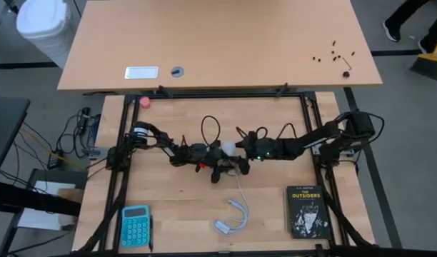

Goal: Screw lightbulb
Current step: Insert the white lightbulb into the silver lamp

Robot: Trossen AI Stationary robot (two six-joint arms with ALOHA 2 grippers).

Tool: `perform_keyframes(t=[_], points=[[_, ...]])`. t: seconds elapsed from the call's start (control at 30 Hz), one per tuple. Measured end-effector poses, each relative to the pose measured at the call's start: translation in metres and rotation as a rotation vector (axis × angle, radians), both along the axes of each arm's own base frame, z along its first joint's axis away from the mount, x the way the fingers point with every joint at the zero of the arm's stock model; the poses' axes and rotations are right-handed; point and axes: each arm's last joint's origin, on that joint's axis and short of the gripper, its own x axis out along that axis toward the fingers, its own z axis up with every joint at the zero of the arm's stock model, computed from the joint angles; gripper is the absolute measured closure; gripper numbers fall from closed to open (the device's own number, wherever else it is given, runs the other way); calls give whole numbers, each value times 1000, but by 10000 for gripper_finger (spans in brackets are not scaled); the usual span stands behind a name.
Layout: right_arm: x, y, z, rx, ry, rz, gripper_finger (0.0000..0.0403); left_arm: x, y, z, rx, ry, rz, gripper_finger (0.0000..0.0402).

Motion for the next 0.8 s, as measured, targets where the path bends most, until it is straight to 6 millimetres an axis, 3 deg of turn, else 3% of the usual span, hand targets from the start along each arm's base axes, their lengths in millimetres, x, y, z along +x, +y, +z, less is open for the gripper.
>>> perform_keyframes(t=[0.4,0.8], points=[[17,-1,-5,-13,21,71,85,0,0,0,15,3,-2,198],[18,9,-1,-87,-3,39,166,1,0,0,25,-4,-1,198]])
